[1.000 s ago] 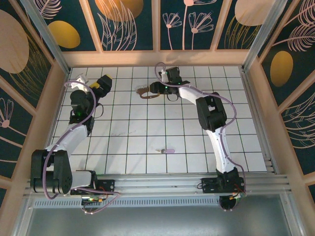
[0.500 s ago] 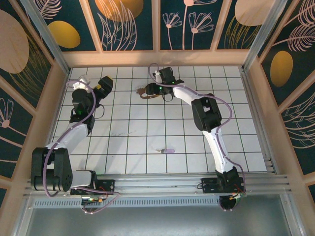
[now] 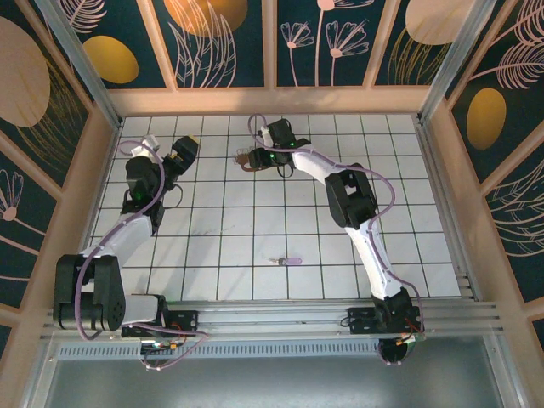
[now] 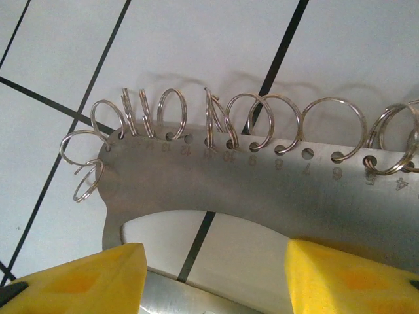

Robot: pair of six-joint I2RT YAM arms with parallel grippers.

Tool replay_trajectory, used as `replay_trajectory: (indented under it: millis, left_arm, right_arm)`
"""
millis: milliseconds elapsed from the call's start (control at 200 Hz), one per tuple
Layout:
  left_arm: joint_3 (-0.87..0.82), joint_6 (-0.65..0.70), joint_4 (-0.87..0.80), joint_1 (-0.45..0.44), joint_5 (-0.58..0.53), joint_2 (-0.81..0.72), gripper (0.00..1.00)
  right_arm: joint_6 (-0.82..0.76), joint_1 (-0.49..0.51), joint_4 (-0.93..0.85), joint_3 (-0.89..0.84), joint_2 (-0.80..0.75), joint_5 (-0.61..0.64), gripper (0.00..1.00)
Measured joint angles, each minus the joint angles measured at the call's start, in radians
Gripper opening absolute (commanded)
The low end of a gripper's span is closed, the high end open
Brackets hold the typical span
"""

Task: Put the keys on the keyring

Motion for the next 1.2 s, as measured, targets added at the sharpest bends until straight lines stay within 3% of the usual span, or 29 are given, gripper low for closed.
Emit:
replay_trajectory:
  millis: [751, 1197]
  left_arm:
    - [-0.049, -0.006, 0.001, -0.061, 0.051, -0.046, 0.99]
    - [-0.067, -0.034, -0.027, -0.168, 0.05, -0.094, 0.99]
  right_arm:
    - [-0.021, 0.054, 0.21, -0.571, -0.323, 0.008, 0.49]
    - [0.014, 0.121, 0.29, -0.897, -0.538, -0.002, 0.49]
